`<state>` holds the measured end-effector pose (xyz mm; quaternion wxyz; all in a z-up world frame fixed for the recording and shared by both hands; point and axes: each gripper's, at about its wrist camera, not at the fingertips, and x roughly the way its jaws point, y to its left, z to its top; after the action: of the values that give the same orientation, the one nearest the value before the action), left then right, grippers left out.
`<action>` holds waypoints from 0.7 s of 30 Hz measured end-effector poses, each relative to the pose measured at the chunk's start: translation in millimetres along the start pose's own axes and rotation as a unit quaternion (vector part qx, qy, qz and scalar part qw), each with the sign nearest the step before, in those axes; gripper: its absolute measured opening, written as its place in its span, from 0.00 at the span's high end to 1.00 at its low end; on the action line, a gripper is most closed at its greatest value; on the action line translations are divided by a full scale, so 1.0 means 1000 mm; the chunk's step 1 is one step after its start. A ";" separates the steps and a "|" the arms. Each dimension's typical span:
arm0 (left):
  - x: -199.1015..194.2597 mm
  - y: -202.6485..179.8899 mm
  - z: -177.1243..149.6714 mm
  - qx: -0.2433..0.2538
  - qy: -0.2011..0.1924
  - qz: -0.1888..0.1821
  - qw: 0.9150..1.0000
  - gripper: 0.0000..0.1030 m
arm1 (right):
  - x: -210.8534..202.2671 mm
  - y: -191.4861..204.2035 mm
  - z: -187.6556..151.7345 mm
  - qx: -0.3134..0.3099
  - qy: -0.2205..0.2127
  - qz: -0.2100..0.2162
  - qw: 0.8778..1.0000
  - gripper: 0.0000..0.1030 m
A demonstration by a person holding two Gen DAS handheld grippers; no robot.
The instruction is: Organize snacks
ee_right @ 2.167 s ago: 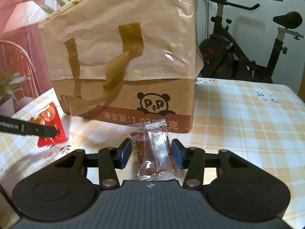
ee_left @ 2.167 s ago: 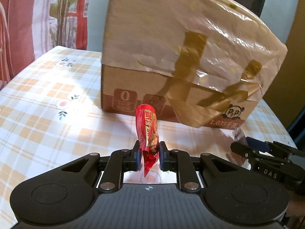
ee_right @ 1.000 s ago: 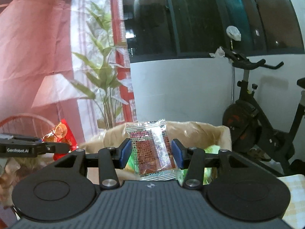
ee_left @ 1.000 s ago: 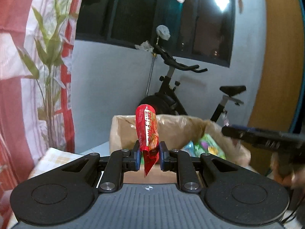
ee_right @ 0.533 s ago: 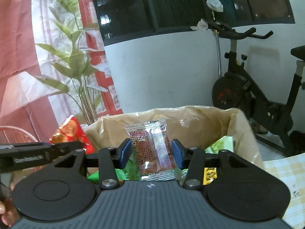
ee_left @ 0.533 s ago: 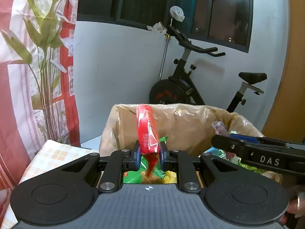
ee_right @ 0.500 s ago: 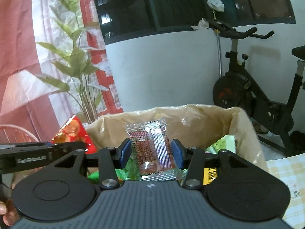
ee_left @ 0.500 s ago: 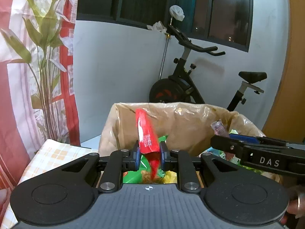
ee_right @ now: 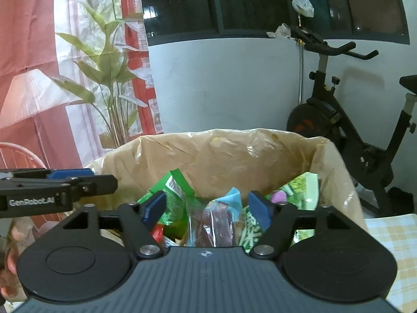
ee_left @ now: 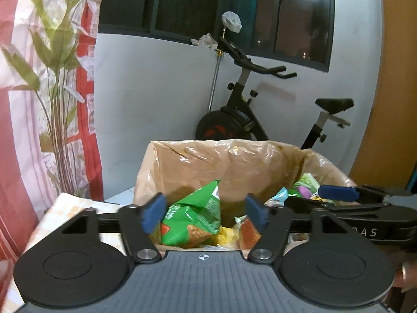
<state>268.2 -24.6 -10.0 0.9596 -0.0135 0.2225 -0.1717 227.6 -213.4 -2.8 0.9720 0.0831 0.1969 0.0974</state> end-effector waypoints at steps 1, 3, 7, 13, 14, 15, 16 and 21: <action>-0.002 0.001 0.000 -0.007 -0.002 -0.005 1.000 0.23 | -0.002 0.000 0.000 0.000 -0.001 -0.003 1.000 0.20; -0.007 0.003 -0.001 -0.015 -0.003 -0.011 1.000 0.17 | -0.007 -0.002 -0.001 0.001 -0.002 -0.008 1.000 0.16; -0.016 -0.001 -0.002 -0.009 0.002 -0.006 1.000 0.17 | -0.016 -0.004 -0.003 0.002 -0.002 -0.019 1.000 0.10; -0.037 -0.006 -0.007 0.003 -0.011 0.006 1.000 0.14 | -0.032 -0.004 -0.006 0.000 -0.005 -0.033 0.999 0.07; -0.040 -0.006 -0.008 0.003 -0.012 0.010 1.000 0.12 | -0.036 -0.003 -0.007 0.000 -0.007 -0.033 0.999 0.06; -0.044 -0.007 -0.009 0.004 -0.014 0.014 1.000 0.12 | -0.039 -0.003 -0.008 -0.001 -0.009 -0.033 0.999 0.06; -0.048 -0.007 -0.011 0.005 -0.015 0.019 1.000 0.12 | -0.042 -0.002 -0.009 -0.001 -0.010 -0.034 0.999 0.06; -0.068 -0.009 -0.014 0.004 -0.021 0.044 0.999 0.11 | -0.061 0.003 -0.015 0.012 -0.013 -0.034 0.999 0.05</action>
<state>202.4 -9.3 6.6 0.9706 -0.0037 0.2025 -0.1302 166.0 -222.4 6.5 0.9763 0.0892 0.1876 0.0612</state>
